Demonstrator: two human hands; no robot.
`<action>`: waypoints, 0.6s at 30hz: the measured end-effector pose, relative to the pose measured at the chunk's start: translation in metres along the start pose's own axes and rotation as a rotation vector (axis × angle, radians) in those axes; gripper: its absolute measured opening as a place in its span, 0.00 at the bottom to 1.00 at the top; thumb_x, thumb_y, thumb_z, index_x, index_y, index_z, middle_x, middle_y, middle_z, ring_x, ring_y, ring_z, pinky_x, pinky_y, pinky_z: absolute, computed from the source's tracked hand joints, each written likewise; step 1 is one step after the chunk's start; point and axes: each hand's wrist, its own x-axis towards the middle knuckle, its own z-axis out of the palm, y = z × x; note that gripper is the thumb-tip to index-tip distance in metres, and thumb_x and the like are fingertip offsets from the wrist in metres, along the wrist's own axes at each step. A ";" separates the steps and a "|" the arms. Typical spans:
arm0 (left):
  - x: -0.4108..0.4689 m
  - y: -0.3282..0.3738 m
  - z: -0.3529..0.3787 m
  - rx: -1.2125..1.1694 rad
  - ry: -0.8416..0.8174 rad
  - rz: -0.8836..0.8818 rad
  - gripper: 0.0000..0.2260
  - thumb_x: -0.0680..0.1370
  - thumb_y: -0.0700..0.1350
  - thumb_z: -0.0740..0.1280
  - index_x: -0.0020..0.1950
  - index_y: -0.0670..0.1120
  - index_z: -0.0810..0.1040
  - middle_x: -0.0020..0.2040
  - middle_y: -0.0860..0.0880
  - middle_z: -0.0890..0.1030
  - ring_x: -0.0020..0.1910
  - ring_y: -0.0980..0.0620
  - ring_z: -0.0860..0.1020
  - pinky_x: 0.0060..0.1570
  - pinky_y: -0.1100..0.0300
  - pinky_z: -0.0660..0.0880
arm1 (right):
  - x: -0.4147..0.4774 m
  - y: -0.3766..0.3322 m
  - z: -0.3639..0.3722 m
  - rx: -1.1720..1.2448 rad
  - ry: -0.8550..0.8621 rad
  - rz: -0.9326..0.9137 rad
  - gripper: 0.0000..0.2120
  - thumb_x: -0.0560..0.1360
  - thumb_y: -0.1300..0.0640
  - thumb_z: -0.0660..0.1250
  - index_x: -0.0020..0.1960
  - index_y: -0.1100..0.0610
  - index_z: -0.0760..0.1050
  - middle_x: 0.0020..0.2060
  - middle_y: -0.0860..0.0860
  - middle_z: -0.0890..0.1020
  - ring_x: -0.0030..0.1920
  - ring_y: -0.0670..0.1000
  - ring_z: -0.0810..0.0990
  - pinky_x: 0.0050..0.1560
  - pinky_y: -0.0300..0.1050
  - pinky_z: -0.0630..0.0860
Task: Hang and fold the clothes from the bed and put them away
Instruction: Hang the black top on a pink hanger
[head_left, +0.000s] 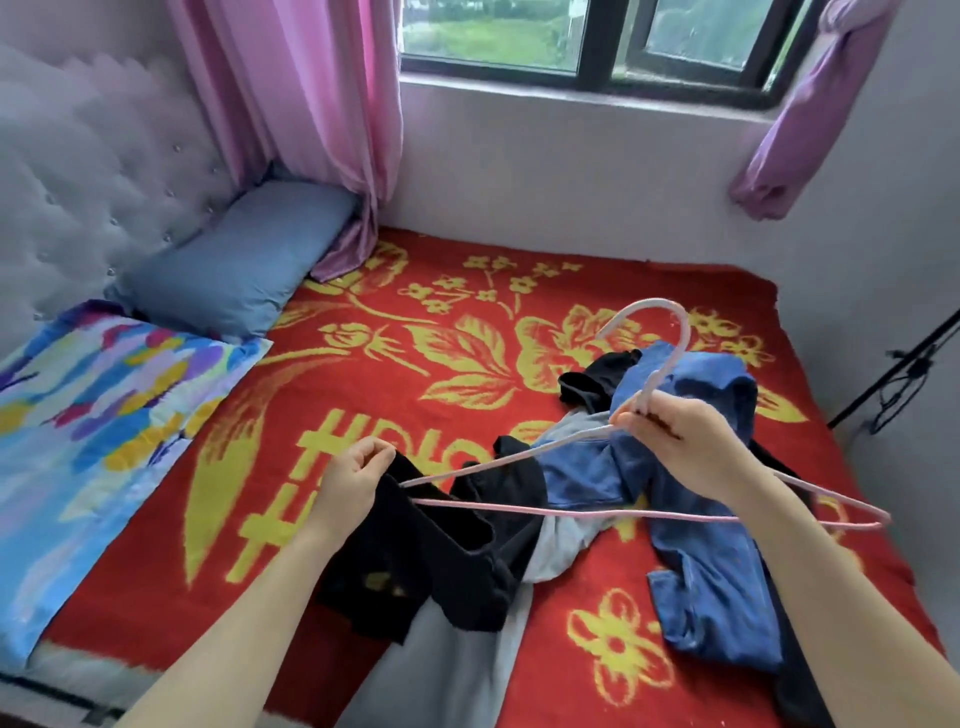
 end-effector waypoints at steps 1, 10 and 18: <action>0.003 0.006 -0.005 -0.003 -0.010 0.008 0.12 0.80 0.41 0.61 0.36 0.44 0.74 0.31 0.48 0.70 0.31 0.55 0.69 0.34 0.64 0.64 | 0.003 -0.006 -0.002 0.010 0.020 -0.009 0.07 0.77 0.62 0.64 0.48 0.64 0.79 0.37 0.63 0.81 0.38 0.64 0.79 0.44 0.61 0.75; 0.017 0.080 -0.019 0.283 -0.078 0.455 0.06 0.78 0.40 0.66 0.43 0.43 0.81 0.36 0.59 0.76 0.41 0.54 0.73 0.43 0.63 0.68 | 0.030 -0.052 0.018 0.154 0.133 -0.075 0.18 0.75 0.50 0.62 0.46 0.66 0.79 0.37 0.63 0.81 0.39 0.64 0.79 0.44 0.60 0.75; 0.030 0.149 -0.017 0.398 -0.030 0.800 0.10 0.79 0.47 0.64 0.48 0.43 0.82 0.46 0.51 0.80 0.53 0.49 0.70 0.53 0.54 0.67 | 0.030 -0.076 0.062 0.528 0.533 0.068 0.10 0.76 0.67 0.64 0.37 0.62 0.76 0.25 0.53 0.70 0.28 0.44 0.66 0.30 0.35 0.65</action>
